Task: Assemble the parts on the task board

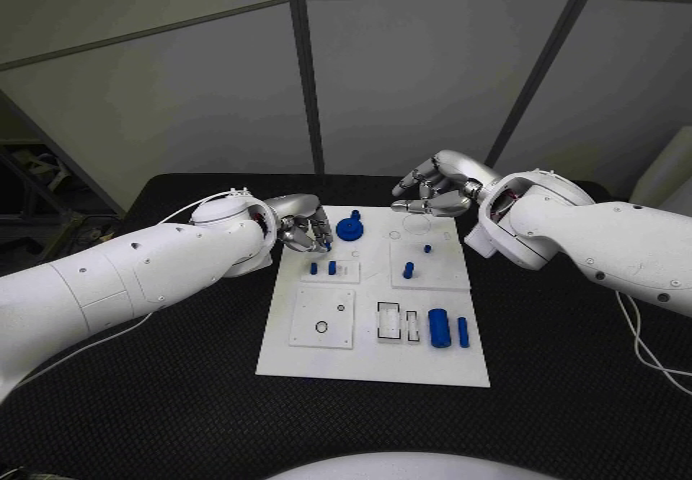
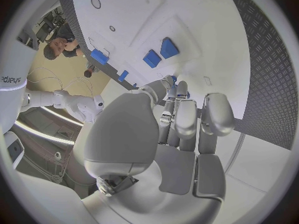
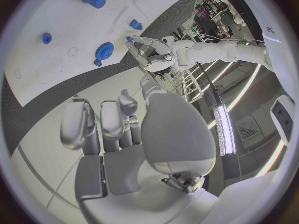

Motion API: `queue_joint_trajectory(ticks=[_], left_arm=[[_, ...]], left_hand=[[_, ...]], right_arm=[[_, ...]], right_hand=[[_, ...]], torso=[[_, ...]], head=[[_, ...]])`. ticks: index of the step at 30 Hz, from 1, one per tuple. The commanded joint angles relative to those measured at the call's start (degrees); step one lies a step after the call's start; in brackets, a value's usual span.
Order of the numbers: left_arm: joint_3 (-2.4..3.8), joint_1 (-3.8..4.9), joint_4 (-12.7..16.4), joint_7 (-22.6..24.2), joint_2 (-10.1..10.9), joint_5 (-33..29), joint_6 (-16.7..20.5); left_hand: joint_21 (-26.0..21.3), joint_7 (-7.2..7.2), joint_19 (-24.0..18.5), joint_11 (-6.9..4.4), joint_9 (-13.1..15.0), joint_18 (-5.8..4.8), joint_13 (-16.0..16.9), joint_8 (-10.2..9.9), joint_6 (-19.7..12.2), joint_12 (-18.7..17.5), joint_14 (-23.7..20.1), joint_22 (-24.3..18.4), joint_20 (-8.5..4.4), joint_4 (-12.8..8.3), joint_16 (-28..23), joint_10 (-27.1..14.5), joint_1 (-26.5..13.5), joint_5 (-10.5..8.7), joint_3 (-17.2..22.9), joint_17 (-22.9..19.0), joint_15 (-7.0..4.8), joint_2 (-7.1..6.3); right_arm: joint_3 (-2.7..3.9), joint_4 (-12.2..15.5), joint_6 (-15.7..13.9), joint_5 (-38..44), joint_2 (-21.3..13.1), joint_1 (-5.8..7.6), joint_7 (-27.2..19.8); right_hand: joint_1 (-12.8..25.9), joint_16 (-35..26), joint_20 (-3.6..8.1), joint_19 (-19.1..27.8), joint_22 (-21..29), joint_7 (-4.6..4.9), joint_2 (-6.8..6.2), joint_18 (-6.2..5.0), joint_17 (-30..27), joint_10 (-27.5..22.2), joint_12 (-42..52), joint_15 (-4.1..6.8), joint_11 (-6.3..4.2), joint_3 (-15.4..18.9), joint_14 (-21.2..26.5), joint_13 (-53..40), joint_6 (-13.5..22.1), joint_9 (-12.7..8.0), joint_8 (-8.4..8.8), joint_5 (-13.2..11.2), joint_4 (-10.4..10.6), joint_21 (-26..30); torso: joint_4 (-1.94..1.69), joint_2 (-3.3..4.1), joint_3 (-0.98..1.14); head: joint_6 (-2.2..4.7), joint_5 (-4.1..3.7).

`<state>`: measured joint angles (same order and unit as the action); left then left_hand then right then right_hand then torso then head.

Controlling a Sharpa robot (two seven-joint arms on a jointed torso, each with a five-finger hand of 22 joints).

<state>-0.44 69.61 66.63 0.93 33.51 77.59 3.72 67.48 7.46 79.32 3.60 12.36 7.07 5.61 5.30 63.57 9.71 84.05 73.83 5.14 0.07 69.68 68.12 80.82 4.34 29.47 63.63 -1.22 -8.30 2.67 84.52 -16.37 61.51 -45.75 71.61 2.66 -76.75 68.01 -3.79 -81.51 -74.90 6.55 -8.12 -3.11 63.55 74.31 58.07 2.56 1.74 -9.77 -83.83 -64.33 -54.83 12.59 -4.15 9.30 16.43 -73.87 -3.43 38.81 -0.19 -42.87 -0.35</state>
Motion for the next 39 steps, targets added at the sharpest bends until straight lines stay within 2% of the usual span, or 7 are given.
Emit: queue_joint_trajectory(ticks=[1, 15, 23, 34, 37, 39], left_arm=[[0.07, 0.04, 0.1, -0.3, -0.1, -0.2, -0.9], [0.07, -0.12, -1.4, -2.5, -1.1, 1.5, -2.7], [0.06, -0.21, -1.9, -3.1, -1.2, 1.8, -3.2], [0.05, -0.25, -1.9, -2.8, -1.6, 1.8, -3.7], [0.05, -0.26, -1.9, -3.1, -1.5, 1.8, -3.8], [0.05, -0.26, -1.9, -3.3, -1.4, 1.8, -3.7]], left_hand=[[0.0, 0.03, 0.2, 0.11, 0.1, -1.62, -0.1, -0.1, 0.4, -0.1, 1.1, -0.1, -0.11, -0.2, -0.2, 0.2, -0.5, 0.06, -0.1, -0.1, 0.17, 0.18], [-0.1, 0.06, 0.1, 0.14, -0.1, -1.6, -0.3, -0.3, 0.4, -0.1, 1.1, -0.1, -0.09, -0.3, -0.2, 0.2, -0.7, -0.59, -0.1, -0.2, 0.19, 0.12], [-0.1, 0.03, 0.1, 0.12, -0.1, -1.59, -0.3, -0.4, 0.4, -0.1, 1.1, -0.1, -0.08, -0.4, -0.2, 0.2, -0.7, -0.62, -0.1, -0.2, 0.19, 0.16], [-0.3, 0.13, 0.0, 0.19, -0.3, -1.55, -0.5, -0.6, 0.3, -0.2, 1.0, -0.2, -0.06, -0.4, -0.3, 0.1, -0.9, -0.93, -0.2, -0.5, 0.25, -0.04], [-0.5, 0.5, -0.1, 0.46, -0.9, -1.54, -0.8, -1.4, -0.9, -0.5, 1.0, -0.2, 0.04, -0.5, -0.5, -0.2, -1.2, -1.07, -0.2, -0.8, 0.4, -0.51], [-0.8, 0.76, -0.3, 0.62, -2.4, -1.46, -1.2, -1.9, -5.2, -0.7, 0.8, -0.4, 0.21, -0.6, -0.8, -0.5, -1.5, -1.14, 0.0, -1.5, 0.65, -1.36]], right_arm=[[0.03, 0.1, -0.3, 0.2, 0.1, 0.1, -0.4], [0.03, 0.3, -0.3, 0.2, -0.1, 0.1, -0.4], [0.03, 0.4, -0.4, 0.2, -0.2, 0.1, -0.3], [0.03, 0.4, -0.3, 0.2, -0.1, 0.1, -0.3], [0.03, 0.4, -0.3, 0.2, -0.2, 0.1, -0.3], [0.03, 0.3, -0.3, 0.2, -0.2, 0.1, -0.2]], right_hand=[[0.2, -0.2, 0.09, -0.5, -0.4, -0.05, 0.48, -0.83, 0.1, 0.0, 0.2, 0.05, -0.05, -0.2, -0.6, 0.0, -0.4, 0.1, 0.35, 0.2, 0.0, 0.1], [0.2, -0.2, 0.09, -0.5, -0.4, -0.05, 0.48, -0.83, 0.1, 0.0, 0.2, 0.05, -0.05, -0.2, -0.6, 0.0, -0.4, 0.1, 0.35, 0.2, 0.0, 0.1], [0.2, -0.2, 0.09, -0.5, -0.4, -0.05, 0.48, -0.83, 0.1, 0.0, 0.2, 0.05, -0.05, -0.2, -0.6, 0.0, -0.4, 0.1, 0.35, 0.2, 0.0, 0.1], [0.3, -0.3, 0.09, -0.4, -0.3, -0.05, 0.47, -0.86, 0.0, -0.1, 0.1, 0.05, -0.04, -0.2, -0.5, 0.0, -0.3, 0.1, 0.36, 0.2, 0.0, 0.3], [0.3, -0.4, 0.09, -0.4, -0.2, -0.05, 0.47, -0.88, -0.1, -0.1, 0.0, 0.05, -0.04, -0.2, -0.5, 0.1, -0.3, 0.1, 0.37, 0.2, 0.0, 0.3], [0.3, -0.5, 0.09, -0.3, 0.0, -0.05, 0.46, -0.93, -0.2, -0.2, -0.2, 0.05, -0.04, -0.2, -0.5, 0.3, -0.3, 0.1, 0.37, 0.2, 0.0, 0.5]], torso=[[-0.02, 0.0, 0.0], [0.07, -0.01, 0.03], [-0.08, -0.03, 0.02], [-0.04, -0.04, 0.01], [-0.05, -0.04, -0.01], [-0.07, -0.05, 0.01]], head=[[0.02, -0.06], [-0.22, -0.13], [-0.19, -0.28], [-0.21, -0.17], [-0.2, -0.2], [-0.17, -0.2]])
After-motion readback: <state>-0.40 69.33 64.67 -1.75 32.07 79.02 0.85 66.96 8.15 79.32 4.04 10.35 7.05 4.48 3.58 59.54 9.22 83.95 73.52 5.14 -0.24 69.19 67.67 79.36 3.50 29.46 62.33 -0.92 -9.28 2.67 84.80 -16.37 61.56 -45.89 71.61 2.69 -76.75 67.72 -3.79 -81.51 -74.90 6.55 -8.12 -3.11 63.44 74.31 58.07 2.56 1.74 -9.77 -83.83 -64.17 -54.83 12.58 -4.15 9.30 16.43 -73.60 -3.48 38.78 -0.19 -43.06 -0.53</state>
